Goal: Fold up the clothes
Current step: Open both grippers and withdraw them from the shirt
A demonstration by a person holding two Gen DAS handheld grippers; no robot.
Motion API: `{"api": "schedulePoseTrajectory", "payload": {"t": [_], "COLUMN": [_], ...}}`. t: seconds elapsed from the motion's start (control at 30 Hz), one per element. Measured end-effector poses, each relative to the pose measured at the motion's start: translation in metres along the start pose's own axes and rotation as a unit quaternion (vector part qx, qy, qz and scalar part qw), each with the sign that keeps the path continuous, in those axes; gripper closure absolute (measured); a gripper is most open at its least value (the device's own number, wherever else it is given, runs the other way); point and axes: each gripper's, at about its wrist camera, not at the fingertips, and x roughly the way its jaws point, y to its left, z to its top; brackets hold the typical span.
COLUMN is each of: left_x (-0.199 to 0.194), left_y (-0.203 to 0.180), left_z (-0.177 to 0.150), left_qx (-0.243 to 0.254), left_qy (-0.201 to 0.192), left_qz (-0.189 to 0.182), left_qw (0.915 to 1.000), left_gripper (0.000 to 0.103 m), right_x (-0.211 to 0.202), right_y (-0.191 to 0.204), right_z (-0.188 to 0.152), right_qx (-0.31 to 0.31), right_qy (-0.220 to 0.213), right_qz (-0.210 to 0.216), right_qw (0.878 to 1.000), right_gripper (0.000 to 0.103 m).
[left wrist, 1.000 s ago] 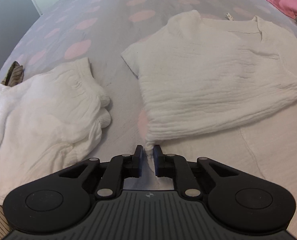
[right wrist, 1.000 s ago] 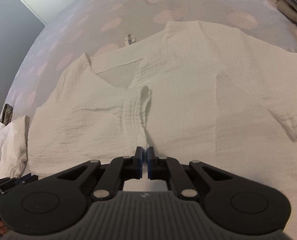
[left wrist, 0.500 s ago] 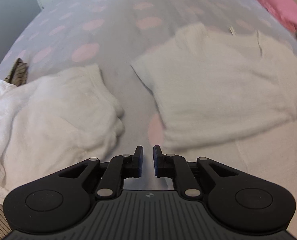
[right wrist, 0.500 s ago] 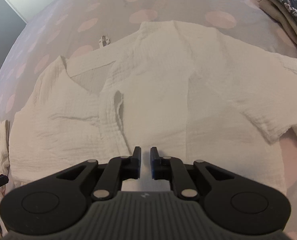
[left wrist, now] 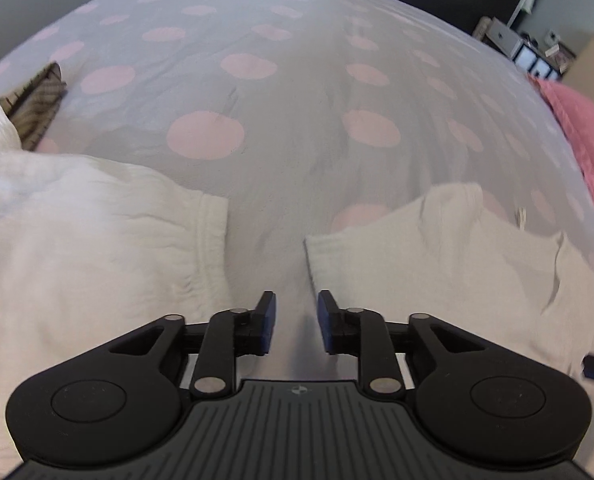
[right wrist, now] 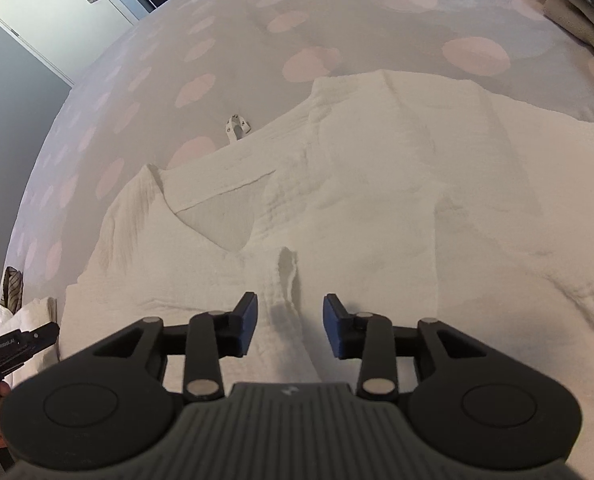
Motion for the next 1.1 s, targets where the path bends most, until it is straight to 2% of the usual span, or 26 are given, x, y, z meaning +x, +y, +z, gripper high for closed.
{"api": "schedulePoseTrajectory", "payload": {"t": [0.07, 0.17, 0.4, 0.43, 0.47, 0.5, 0.53, 0.57, 0.73, 0.8, 0.87, 0.93, 0.97, 1.0, 1.1], "left_x": [0.012, 0.029, 0.038, 0.037, 0.037, 0.035, 0.032, 0.029, 0.001, -0.004, -0.003, -0.005, -0.006, -0.007, -0.011], "left_y": [0.004, 0.007, -0.017, -0.021, -0.024, -0.025, -0.026, -0.027, -0.024, -0.022, -0.024, -0.027, -0.028, -0.029, -0.033], "left_z": [0.004, 0.007, 0.001, -0.001, -0.003, -0.003, -0.004, -0.004, 0.011, 0.016, 0.016, 0.012, 0.01, 0.007, 0.001], "left_qx": [-0.027, -0.052, 0.005, 0.017, 0.026, 0.031, 0.036, 0.041, 0.06, 0.058, 0.064, 0.076, 0.082, 0.088, 0.106], "left_qy": [0.001, 0.007, -0.02, -0.026, -0.031, -0.035, -0.038, -0.044, -0.088, -0.088, -0.094, -0.081, -0.073, -0.064, -0.038], "left_qz": [-0.015, -0.025, 0.008, 0.016, 0.022, 0.021, 0.017, 0.015, 0.018, 0.029, 0.051, 0.047, 0.042, 0.037, 0.022], "left_qw": [0.9995, 0.9983, 0.9997, 0.9994, 0.999, 0.9987, 0.9985, 0.9981, 0.9942, 0.994, 0.9922, 0.9927, 0.9931, 0.9934, 0.9934], "left_gripper": [0.069, 0.068, 0.065, 0.071, 0.079, 0.085, 0.095, 0.099, 0.102, 0.102, 0.102, 0.101, 0.095, 0.093, 0.091], "right_x": [0.006, 0.012, 0.027, 0.028, 0.028, 0.028, 0.026, 0.024, 0.007, 0.007, 0.009, 0.011, 0.011, 0.01, 0.005], "right_y": [0.001, 0.001, -0.001, 0.0, 0.002, 0.004, 0.006, 0.008, 0.012, 0.013, 0.016, 0.019, 0.017, 0.014, 0.008], "right_z": [0.002, 0.003, 0.003, 0.003, 0.003, 0.002, 0.002, 0.002, 0.005, 0.007, 0.005, 0.005, 0.005, 0.006, 0.006], "right_qx": [0.002, 0.001, 0.001, -0.003, -0.008, -0.014, -0.018, -0.022, -0.032, -0.034, -0.043, -0.051, -0.049, -0.043, -0.029], "right_qy": [0.003, 0.007, 0.003, -0.001, -0.004, -0.006, -0.009, -0.015, -0.064, -0.068, -0.072, -0.075, -0.077, -0.078, -0.076], "right_qz": [0.002, 0.006, -0.001, 0.0, 0.004, 0.011, 0.015, 0.016, 0.008, 0.009, -0.009, -0.034, -0.044, -0.042, -0.03], "right_qw": [1.0, 1.0, 1.0, 1.0, 1.0, 1.0, 1.0, 1.0, 0.997, 0.997, 0.996, 0.995, 0.995, 0.995, 0.996], "right_gripper": [0.064, 0.063, 0.063, 0.065, 0.076, 0.093, 0.098, 0.099, 0.1, 0.1, 0.1, 0.094, 0.09, 0.086, 0.085]}}
